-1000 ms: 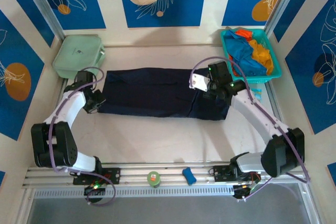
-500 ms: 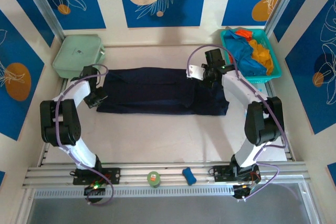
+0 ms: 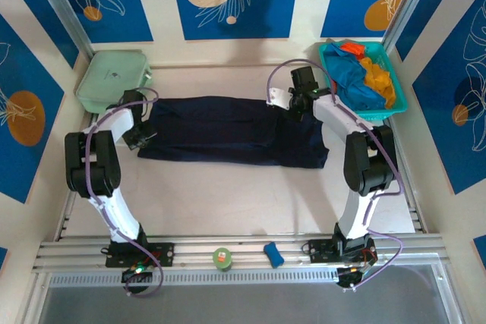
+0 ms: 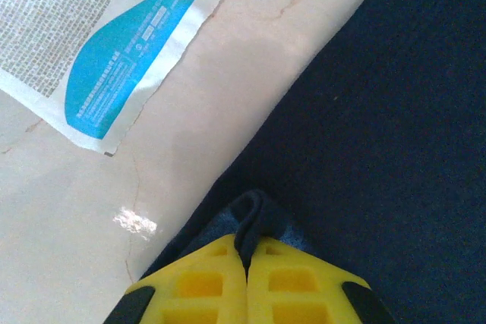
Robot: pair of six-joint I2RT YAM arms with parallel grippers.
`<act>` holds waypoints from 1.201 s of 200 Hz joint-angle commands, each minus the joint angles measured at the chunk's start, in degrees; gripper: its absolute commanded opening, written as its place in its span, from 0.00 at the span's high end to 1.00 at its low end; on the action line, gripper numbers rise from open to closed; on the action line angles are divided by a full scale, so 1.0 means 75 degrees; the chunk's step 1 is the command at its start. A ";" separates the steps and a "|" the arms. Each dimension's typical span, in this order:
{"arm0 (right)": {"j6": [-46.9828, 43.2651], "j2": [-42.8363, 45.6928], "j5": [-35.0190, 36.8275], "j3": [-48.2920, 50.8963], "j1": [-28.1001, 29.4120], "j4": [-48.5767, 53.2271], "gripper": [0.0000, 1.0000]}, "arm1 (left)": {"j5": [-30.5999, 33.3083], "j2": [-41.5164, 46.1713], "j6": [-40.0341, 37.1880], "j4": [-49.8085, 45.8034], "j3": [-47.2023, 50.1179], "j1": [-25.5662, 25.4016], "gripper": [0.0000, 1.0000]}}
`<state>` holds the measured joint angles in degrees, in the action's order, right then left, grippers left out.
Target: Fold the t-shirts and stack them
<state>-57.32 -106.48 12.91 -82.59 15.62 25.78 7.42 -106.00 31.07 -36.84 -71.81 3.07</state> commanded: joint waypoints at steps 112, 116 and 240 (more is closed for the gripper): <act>0.3091 -0.2053 0.0543 -0.1703 -0.0304 0.0332 1.00 | 0.0230 -0.0449 0.0082 -0.0092 -0.0585 -0.0071 1.00; 0.3146 -0.2093 0.0547 -0.1706 -0.0311 0.0287 1.00 | 0.0229 -0.0456 0.0087 -0.0086 -0.0585 -0.0070 1.00; 0.5135 -0.0442 0.0561 0.0060 -0.0298 -0.0379 0.58 | 0.0112 -0.0569 0.0563 -0.0372 -0.1332 -0.0059 1.00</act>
<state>-23.55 -116.66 18.63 -86.56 13.47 25.41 8.01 -108.97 33.23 -38.24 -79.20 2.85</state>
